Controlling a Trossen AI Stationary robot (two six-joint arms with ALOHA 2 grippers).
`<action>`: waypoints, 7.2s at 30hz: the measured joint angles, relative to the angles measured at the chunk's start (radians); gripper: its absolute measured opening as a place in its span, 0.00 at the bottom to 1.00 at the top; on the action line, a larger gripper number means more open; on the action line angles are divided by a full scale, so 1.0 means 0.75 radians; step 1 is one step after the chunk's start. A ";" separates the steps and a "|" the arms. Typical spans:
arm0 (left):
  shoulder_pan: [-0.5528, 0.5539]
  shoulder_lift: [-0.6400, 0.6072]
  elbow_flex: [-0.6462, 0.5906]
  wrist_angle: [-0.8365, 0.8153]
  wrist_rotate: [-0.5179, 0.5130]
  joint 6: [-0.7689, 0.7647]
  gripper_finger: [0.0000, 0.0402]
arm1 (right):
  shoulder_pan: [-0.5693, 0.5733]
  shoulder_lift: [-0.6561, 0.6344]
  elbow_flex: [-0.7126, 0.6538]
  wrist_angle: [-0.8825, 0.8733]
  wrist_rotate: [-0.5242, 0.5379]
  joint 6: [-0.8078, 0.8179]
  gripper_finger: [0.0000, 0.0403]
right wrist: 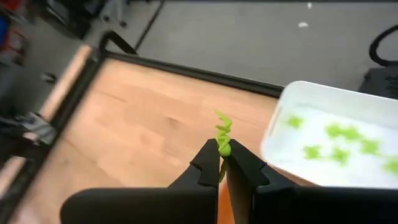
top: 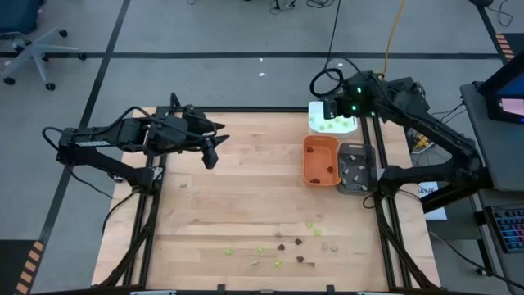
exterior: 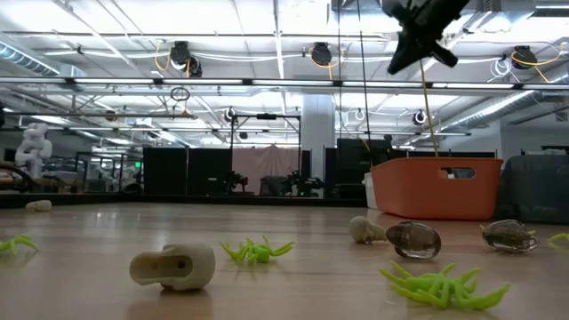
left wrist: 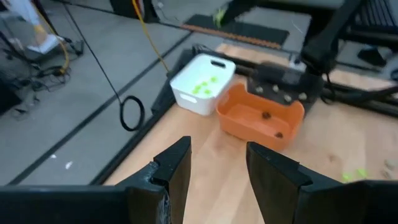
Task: Sort Halloween decoration
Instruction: Put the green spider toy into the white bin, then put the white skull toy into the black bin
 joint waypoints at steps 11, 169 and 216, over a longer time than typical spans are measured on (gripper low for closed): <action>0.001 0.007 0.000 0.038 -0.072 -0.010 0.40 | -0.295 0.248 0.001 -0.036 -0.187 -0.180 0.00; 0.149 -0.076 -0.587 0.840 1.144 -0.602 0.00 | 0.937 0.283 0.001 0.803 -0.059 -0.061 0.46; -0.020 0.075 -0.588 1.067 0.956 -0.559 0.00 | 0.946 0.499 0.001 1.200 -0.219 0.004 0.03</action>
